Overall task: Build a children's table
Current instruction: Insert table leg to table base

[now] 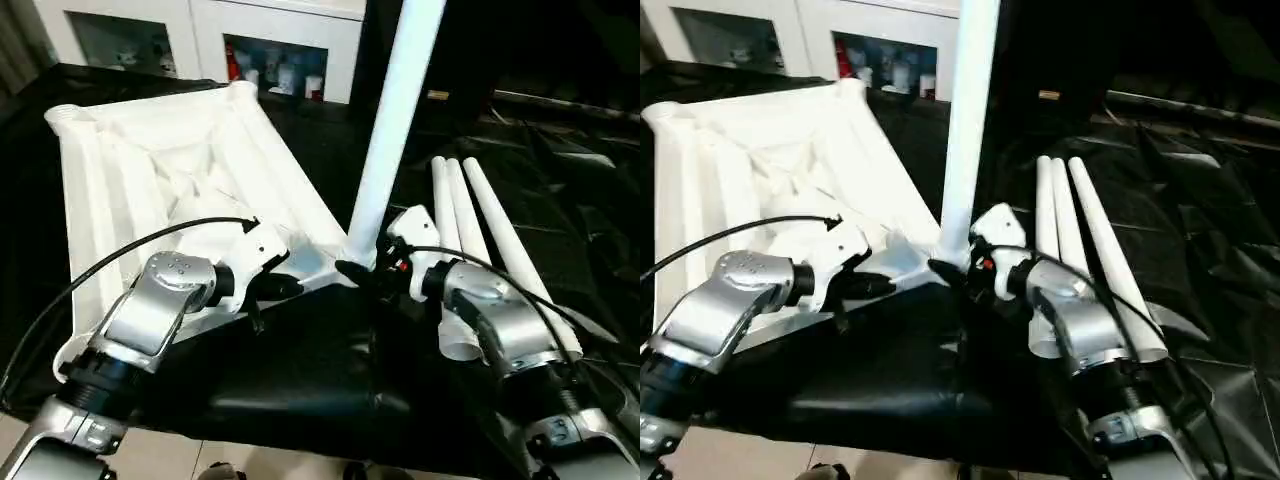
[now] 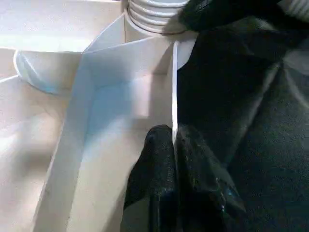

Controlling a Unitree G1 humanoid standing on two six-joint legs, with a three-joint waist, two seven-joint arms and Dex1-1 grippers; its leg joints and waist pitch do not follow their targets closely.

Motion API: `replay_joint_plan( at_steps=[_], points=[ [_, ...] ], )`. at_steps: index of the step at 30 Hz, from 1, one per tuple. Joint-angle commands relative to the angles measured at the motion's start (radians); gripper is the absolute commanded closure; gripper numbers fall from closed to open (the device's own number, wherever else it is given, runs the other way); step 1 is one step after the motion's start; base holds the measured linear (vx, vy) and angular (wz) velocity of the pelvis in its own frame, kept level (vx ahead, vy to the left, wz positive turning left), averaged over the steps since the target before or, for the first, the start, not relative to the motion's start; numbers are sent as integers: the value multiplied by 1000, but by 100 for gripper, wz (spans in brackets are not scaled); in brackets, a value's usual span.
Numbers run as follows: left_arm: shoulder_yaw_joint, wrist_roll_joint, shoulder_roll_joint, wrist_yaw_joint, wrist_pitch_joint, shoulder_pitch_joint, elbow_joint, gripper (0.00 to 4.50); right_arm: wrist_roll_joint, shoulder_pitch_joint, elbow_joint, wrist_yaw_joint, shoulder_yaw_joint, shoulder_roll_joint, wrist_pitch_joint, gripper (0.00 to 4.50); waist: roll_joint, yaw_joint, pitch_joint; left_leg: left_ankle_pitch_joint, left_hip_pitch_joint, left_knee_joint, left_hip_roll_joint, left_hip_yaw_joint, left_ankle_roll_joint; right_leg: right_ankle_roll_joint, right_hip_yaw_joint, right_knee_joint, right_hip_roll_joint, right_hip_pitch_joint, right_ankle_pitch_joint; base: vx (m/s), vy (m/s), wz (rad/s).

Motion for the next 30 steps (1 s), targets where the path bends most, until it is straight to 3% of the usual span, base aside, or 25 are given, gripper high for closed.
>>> replay_joint_plan(
  at_steps=[1, 7, 9, 20, 30],
  points=[
    [-46, -26, 1, -40, 10, 21, -12, 446, -15, -9, 23, 10, 11, -7, -26, 47, 12, 4, -58, -246, 14, -62, 7, 13, 20, -210, 27, -59, -22, 57, -211, 0, 0, 0],
    [-39, -24, 4, -34, 1, 28, -15, 446, -11, -4, 45, 35, 11, -3, -44, 47, 10, 8, -58, -254, 13, -63, 7, 13, 20, -204, 27, -58, -24, 59, -217, 0, 0, 0],
    [-38, -21, 4, -37, 1, 31, -17, 449, -7, -4, 60, 39, 7, 0, -55, 66, 6, 8, -60, -235, 11, -61, 6, 14, 24, -206, 27, -57, -24, 61, -200, 0, 0, 0],
    [-39, -26, 10, -34, -5, 35, -15, 450, 3, -2, 97, 55, -8, 11, -83, 158, 9, 10, -62, -213, 13, -58, 6, 14, 35, -220, 27, -52, -23, 62, -178, 0, 0, 0],
    [-35, -34, 3, -30, -3, 38, -13, 450, 8, 12, 115, 59, -11, 24, -94, 173, 8, 11, -68, -189, 13, -54, 5, 15, 42, -233, 27, -47, -24, 66, -144, 0, 0, 0]
  ],
)
